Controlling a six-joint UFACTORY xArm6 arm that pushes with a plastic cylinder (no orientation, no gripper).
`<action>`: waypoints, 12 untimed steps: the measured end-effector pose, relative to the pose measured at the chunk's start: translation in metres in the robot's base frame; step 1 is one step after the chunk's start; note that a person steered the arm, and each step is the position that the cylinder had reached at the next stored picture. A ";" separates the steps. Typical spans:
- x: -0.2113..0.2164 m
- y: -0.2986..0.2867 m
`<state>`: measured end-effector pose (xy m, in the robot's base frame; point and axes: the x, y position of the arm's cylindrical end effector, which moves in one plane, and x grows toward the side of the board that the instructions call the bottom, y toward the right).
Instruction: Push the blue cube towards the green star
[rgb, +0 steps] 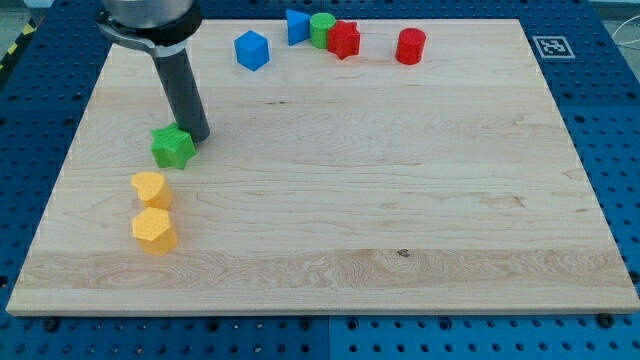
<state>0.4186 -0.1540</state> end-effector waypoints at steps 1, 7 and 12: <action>0.002 0.000; -0.218 -0.051; -0.181 0.080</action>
<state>0.2373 -0.0743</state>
